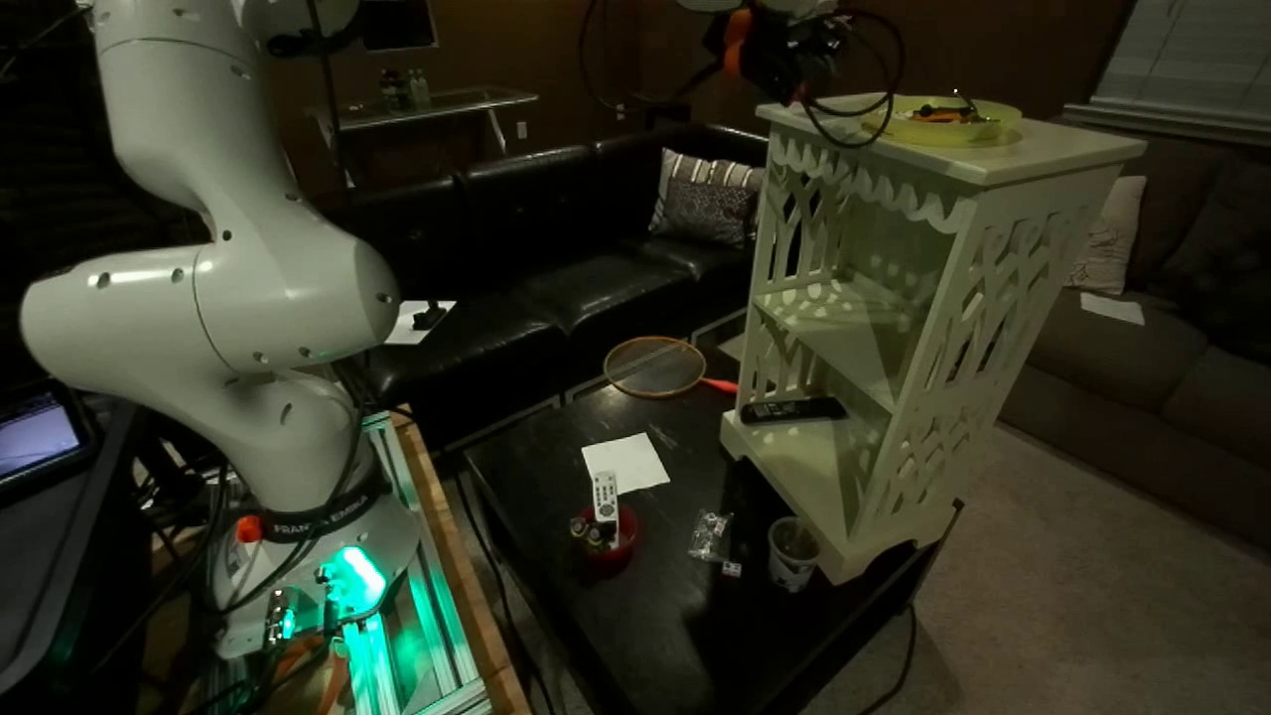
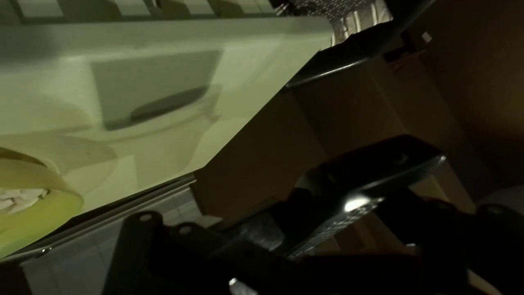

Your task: Move the remote to the surface above the top shelf

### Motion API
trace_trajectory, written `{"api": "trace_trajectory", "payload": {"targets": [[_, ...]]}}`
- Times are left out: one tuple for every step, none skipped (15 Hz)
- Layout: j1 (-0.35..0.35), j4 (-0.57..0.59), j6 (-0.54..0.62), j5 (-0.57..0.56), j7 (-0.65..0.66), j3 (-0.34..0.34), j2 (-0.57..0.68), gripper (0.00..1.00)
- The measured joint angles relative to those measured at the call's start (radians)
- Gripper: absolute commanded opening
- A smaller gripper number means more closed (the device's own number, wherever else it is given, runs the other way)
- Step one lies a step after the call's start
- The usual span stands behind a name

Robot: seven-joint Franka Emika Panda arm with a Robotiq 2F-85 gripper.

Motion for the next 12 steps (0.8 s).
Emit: {"api": "trace_trajectory", "payload": {"targets": [[0.012,0.001,0.045,-0.002,-0.001,0.007,-0.004,0.42],[0.019,0.005,0.072,-0.012,0.001,0.017,-0.008,0.42],[0.018,0.015,0.082,-0.038,0.017,0.032,-0.014,0.42],[0.011,0.028,0.083,-0.079,0.043,0.05,-0.02,0.42],[0.002,0.046,0.082,-0.121,0.076,0.066,-0.028,0.67],[-0.001,0.052,0.083,-0.128,0.086,0.074,-0.031,0.67],[0.001,0.05,0.083,-0.128,0.086,0.076,-0.031,0.67],[0.001,0.047,0.083,-0.128,0.085,0.076,-0.03,0.67],[0.0,0.045,0.083,-0.128,0.084,0.075,-0.028,0.42],[-0.001,0.045,0.083,-0.128,0.084,0.075,-0.026,0.42],[-0.002,0.044,0.083,-0.128,0.084,0.075,-0.026,0.42],[-0.003,0.044,0.086,-0.131,0.087,0.077,-0.027,0.42]]}}
